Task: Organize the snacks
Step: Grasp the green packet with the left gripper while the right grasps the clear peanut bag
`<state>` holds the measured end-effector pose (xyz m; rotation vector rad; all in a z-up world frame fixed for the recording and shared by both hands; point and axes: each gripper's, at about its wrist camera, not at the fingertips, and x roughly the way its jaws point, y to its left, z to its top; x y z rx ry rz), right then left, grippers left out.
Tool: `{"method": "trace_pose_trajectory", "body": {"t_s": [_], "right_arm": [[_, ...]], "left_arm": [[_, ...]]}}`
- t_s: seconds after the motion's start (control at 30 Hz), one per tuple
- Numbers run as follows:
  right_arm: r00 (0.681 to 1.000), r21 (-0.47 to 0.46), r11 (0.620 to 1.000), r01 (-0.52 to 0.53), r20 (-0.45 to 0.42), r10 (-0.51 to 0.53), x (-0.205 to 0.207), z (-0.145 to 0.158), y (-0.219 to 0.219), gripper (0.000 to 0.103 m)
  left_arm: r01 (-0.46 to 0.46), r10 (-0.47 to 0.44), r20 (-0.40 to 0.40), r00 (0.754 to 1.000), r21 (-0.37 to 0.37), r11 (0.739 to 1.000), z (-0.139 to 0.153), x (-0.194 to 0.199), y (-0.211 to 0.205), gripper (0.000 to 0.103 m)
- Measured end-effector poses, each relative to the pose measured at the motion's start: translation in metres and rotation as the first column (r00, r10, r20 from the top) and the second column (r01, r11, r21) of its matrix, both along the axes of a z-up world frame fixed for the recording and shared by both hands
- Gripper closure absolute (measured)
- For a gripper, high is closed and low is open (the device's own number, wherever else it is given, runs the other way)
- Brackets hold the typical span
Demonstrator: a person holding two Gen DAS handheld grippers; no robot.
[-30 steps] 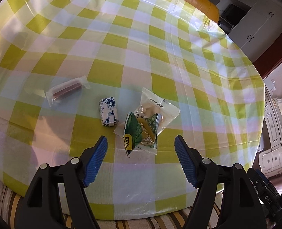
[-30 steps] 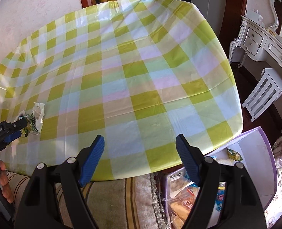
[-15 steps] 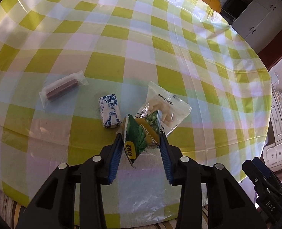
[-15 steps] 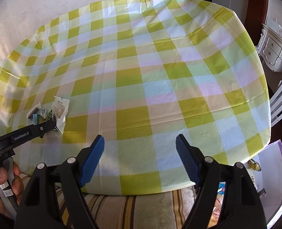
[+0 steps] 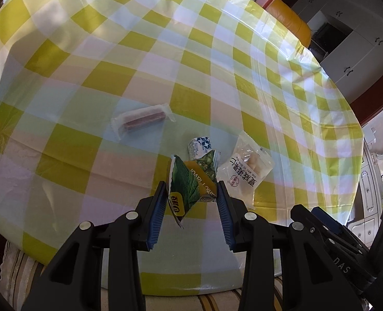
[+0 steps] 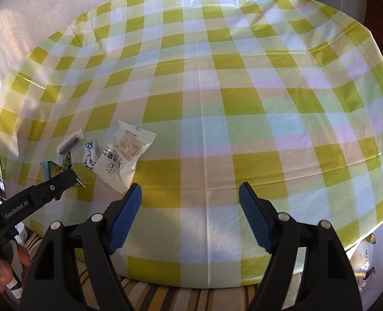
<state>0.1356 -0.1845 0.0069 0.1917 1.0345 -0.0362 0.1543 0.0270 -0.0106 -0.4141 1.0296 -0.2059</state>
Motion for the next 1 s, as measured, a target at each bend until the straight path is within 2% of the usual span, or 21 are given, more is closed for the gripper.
{"method": "trace_pose_trajectory", "body": {"t_s": [0.47,0.63,0.8,0.87,0.93,1.0], "right_arm": [[0.999,0.049,0.998,0.033,-0.021,-0.032,0.058,-0.014,0.054,0.026],[0.998,0.019,0.998,0.058,-0.028,-0.058,0.072,-0.02,0.062,0.026],[0.998,-0.035,0.999,0.029,-0.053,-0.031,0.077,-0.029,0.071,0.026],[0.998,-0.063,0.998,0.016,-0.058,-0.019,0.077,-0.03,0.074,0.029],[0.998,-0.091,0.996,0.02,-0.058,-0.025,0.075,-0.029,0.074,0.041],[0.998,-0.113,0.993,0.02,-0.057,-0.026,0.073,-0.028,0.073,0.048]], "left_arm": [[-0.086,0.087,0.071,0.994,-0.029,0.996,0.009,-0.014,0.026,0.065],[-0.092,0.094,0.074,0.993,-0.039,0.995,0.008,-0.016,0.028,0.065],[-0.091,0.094,0.074,0.993,-0.04,0.995,0.007,-0.016,0.028,0.065],[-0.087,0.09,0.074,0.993,-0.033,0.996,0.007,-0.016,0.027,0.065],[-0.086,0.088,0.075,0.993,-0.028,0.996,0.007,-0.017,0.026,0.065],[-0.087,0.089,0.076,0.993,-0.03,0.996,0.007,-0.017,0.026,0.065]]}}
